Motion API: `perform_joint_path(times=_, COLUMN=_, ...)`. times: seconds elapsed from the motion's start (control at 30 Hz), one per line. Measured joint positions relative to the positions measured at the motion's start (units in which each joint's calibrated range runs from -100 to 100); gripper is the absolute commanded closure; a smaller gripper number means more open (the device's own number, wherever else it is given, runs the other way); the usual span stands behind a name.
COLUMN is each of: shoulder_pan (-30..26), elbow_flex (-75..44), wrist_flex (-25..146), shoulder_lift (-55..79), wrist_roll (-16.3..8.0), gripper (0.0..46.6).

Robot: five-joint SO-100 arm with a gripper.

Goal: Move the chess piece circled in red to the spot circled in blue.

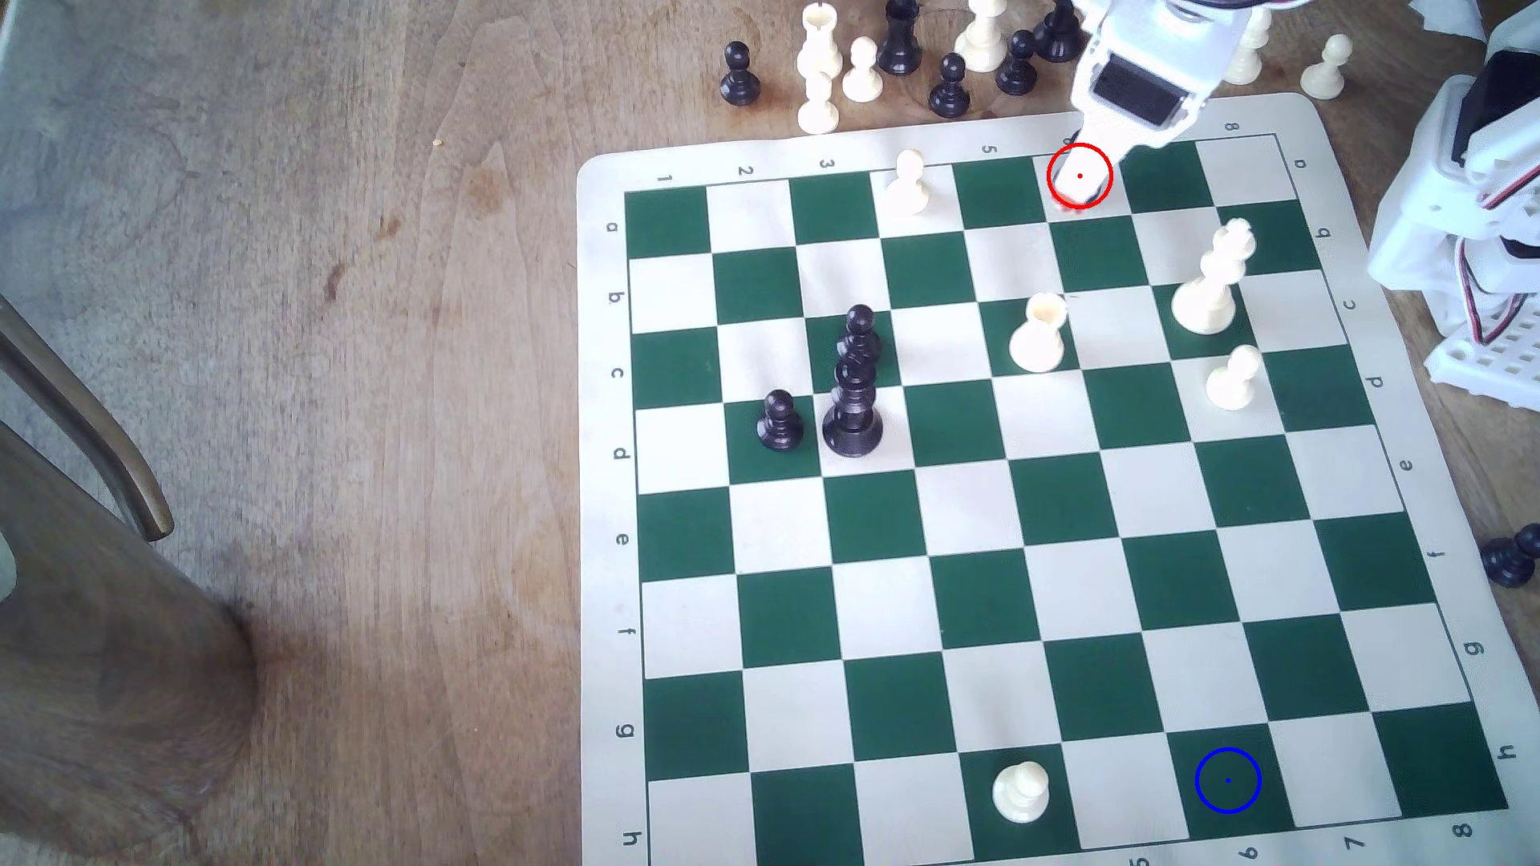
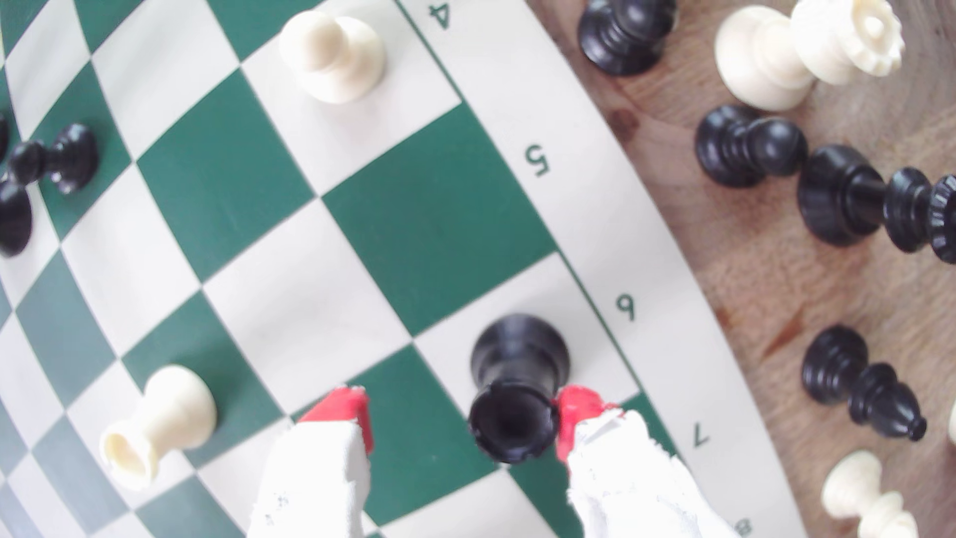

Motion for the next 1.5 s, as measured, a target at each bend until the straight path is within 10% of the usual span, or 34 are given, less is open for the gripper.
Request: perform_joint_path(times=1.5, shoulder_pan=-0.3, elbow_flex=3.3, wrist_flex=-4.2, shoulder_lift=0.7, wrist_roll=-0.3, gripper=46.4)
